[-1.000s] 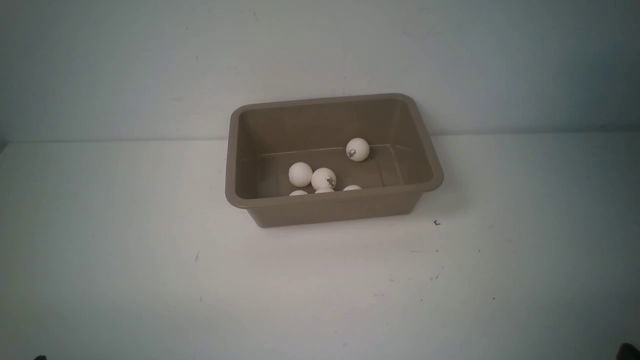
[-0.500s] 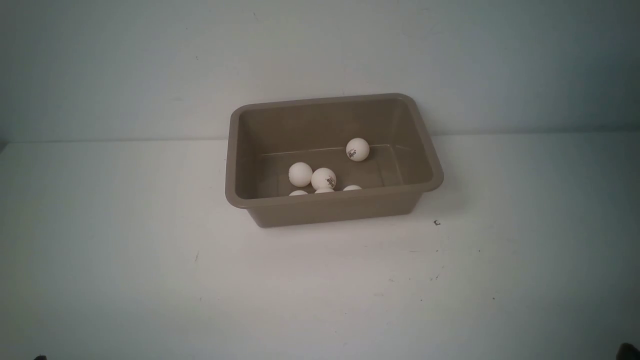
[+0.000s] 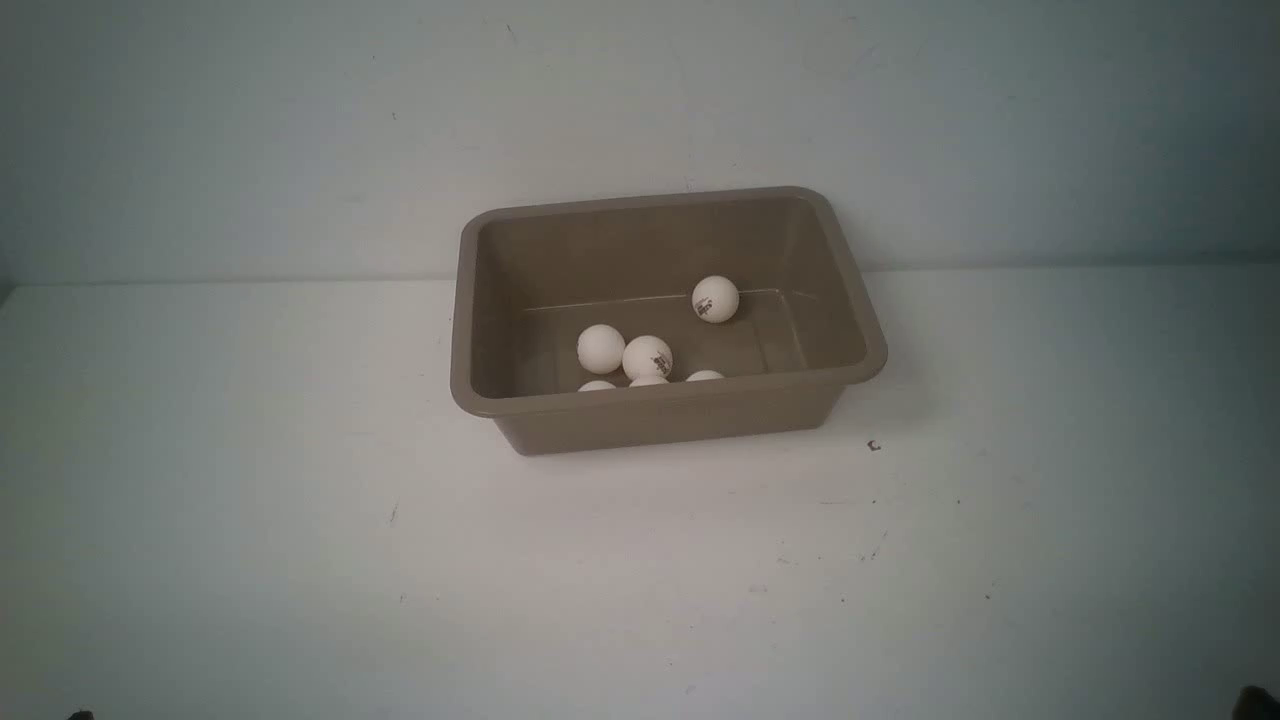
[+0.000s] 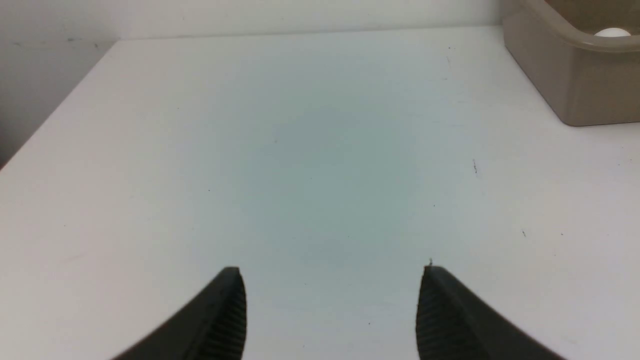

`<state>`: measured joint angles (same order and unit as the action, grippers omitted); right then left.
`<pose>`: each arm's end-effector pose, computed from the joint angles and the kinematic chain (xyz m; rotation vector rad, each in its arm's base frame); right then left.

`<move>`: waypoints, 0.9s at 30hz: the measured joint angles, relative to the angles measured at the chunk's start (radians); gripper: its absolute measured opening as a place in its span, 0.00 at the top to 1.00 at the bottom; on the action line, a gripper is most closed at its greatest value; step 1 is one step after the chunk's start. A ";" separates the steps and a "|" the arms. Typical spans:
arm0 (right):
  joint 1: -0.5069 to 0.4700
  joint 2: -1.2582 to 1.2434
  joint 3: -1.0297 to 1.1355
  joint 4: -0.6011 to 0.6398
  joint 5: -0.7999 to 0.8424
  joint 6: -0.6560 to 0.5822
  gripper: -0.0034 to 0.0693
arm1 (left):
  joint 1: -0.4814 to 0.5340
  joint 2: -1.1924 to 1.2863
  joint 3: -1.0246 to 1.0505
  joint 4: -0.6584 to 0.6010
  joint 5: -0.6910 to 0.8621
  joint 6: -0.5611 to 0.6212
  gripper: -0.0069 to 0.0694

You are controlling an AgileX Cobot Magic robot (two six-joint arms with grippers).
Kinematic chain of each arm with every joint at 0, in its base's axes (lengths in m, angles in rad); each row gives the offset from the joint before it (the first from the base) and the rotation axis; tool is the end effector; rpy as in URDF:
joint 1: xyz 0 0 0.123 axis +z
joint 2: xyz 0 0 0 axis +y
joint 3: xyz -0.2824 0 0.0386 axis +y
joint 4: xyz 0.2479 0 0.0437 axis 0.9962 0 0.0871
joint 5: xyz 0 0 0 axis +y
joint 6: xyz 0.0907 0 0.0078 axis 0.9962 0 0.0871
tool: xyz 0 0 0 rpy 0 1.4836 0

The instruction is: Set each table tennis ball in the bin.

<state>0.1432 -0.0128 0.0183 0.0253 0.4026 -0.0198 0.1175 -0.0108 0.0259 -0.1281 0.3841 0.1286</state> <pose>0.0510 0.0083 0.1715 -0.1389 1.8879 0.1094 0.0525 0.0018 0.1707 -0.0684 1.8786 0.0424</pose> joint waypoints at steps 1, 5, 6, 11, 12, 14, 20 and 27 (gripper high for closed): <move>0.000 0.000 0.000 0.000 0.000 0.000 0.22 | 0.000 0.000 0.000 0.000 0.000 0.000 0.37; 0.000 0.000 0.000 0.000 0.000 0.000 0.22 | 0.000 0.000 0.000 0.000 0.000 0.000 0.37; 0.000 0.000 0.000 0.000 0.000 -0.002 0.22 | 0.000 0.000 0.000 0.000 0.000 0.000 0.37; 0.000 0.000 0.000 0.000 0.000 -0.022 0.22 | 0.000 0.000 0.000 0.000 0.000 0.000 0.37; 0.000 0.000 0.000 0.000 0.000 -0.022 0.22 | 0.000 0.000 0.000 0.000 0.000 0.000 0.37; 0.000 0.000 0.000 0.000 0.000 -0.022 0.22 | 0.000 0.000 0.000 0.000 0.000 0.000 0.37; 0.000 0.000 0.000 0.000 0.000 -0.022 0.22 | 0.000 0.000 0.000 0.000 0.000 0.000 0.37; 0.000 0.000 0.000 0.000 0.000 -0.022 0.22 | 0.000 0.000 0.000 0.000 0.000 0.000 0.37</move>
<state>0.1432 -0.0128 0.0183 0.0253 0.4026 -0.0423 0.1175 -0.0108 0.0259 -0.1281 0.3841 0.1286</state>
